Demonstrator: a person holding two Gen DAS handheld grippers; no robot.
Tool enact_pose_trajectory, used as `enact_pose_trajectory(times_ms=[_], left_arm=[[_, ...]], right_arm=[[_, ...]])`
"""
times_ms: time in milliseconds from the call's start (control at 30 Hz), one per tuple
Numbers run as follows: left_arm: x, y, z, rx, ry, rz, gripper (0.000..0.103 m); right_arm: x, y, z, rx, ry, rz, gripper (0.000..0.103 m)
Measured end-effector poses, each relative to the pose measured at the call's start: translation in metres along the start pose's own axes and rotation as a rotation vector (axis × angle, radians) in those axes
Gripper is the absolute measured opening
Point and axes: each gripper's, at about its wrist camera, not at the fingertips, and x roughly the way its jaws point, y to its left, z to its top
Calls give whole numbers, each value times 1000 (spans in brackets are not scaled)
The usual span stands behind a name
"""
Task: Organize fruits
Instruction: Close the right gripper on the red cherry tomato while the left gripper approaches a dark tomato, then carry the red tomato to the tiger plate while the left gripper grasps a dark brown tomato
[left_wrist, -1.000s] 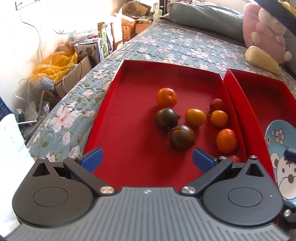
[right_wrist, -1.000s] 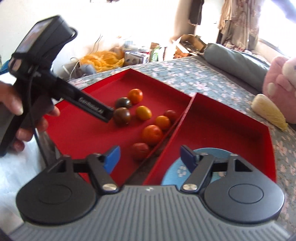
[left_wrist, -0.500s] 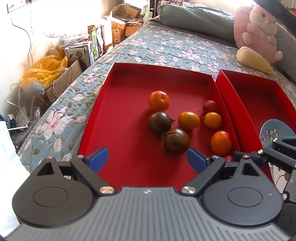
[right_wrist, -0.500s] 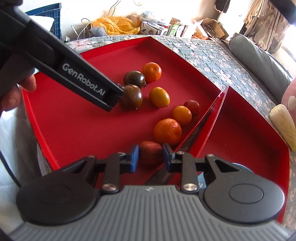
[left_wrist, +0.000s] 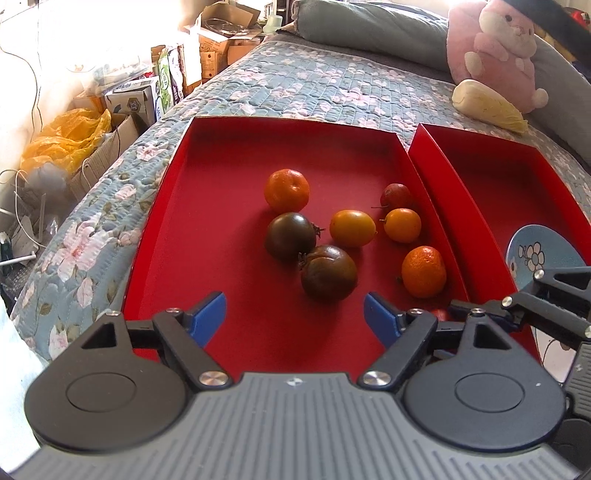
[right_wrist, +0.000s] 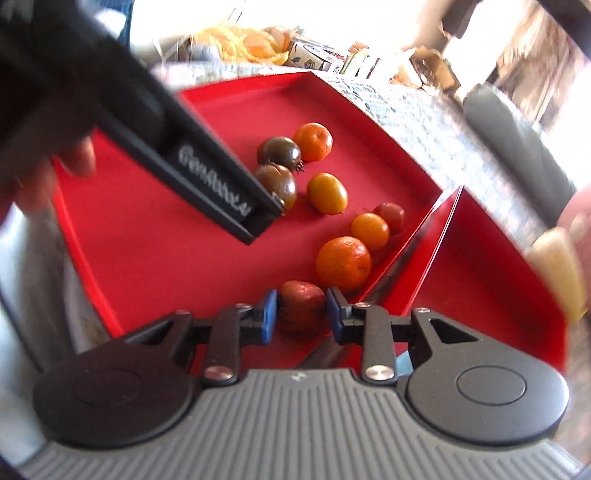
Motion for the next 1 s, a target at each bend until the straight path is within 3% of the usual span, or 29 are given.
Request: enact_pose_trajectory(times_ms=[67,267,333,400,600,1000], left_arm=[[6,-5,3,35,0,11,85],[29,-15,8,86,37,46,84],[37,-19,9,95,60,49,72],[40,-22,11,89,57,56,71],[41,-30,13,104,38,39,50],[19,-25,9,85,9,13,46]], right_arm=[[-11,-8,-2,93,-21,52,33],[-34,-21,-9,205,-49,98,33],[-39,-22,-12,219,-55,89,33],[-37,-26,-5,241,-49,89,33],[-36,-38,4,299,-20,91,33],[-49,-49,4,362,-68,73,33]])
